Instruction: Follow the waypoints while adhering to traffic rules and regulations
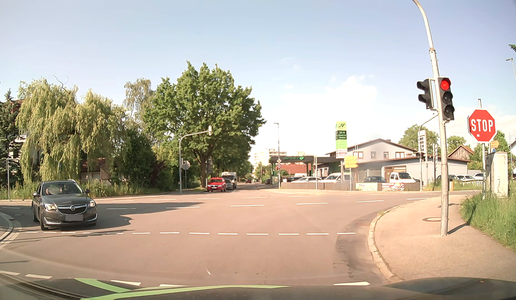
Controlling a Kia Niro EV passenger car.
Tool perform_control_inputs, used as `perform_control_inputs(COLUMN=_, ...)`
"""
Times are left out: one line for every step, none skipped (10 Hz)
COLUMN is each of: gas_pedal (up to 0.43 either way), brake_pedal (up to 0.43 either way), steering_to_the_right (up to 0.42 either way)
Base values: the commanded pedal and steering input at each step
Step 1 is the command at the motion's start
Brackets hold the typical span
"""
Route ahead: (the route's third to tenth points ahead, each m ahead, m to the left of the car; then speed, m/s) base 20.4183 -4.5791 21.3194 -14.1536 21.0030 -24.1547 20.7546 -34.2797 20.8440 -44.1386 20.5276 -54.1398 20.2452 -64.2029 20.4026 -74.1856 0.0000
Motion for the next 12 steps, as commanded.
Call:
perform_control_inputs(gas_pedal=0.0, brake_pedal=0.409, steering_to_the_right=0.047)
perform_control_inputs(gas_pedal=0.0, brake_pedal=0.409, steering_to_the_right=0.047)
perform_control_inputs(gas_pedal=0.0, brake_pedal=0.409, steering_to_the_right=0.047)
perform_control_inputs(gas_pedal=0.0, brake_pedal=0.409, steering_to_the_right=0.047)
perform_control_inputs(gas_pedal=0.0, brake_pedal=0.409, steering_to_the_right=0.047)
perform_control_inputs(gas_pedal=0.0, brake_pedal=0.409, steering_to_the_right=0.047)
perform_control_inputs(gas_pedal=0.0, brake_pedal=0.409, steering_to_the_right=0.047)
perform_control_inputs(gas_pedal=0.0, brake_pedal=0.409, steering_to_the_right=0.047)
perform_control_inputs(gas_pedal=0.0, brake_pedal=0.409, steering_to_the_right=0.047)
perform_control_inputs(gas_pedal=0.0, brake_pedal=0.409, steering_to_the_right=0.047)
perform_control_inputs(gas_pedal=0.0, brake_pedal=0.409, steering_to_the_right=0.047)
perform_control_inputs(gas_pedal=0.0, brake_pedal=0.409, steering_to_the_right=0.047)
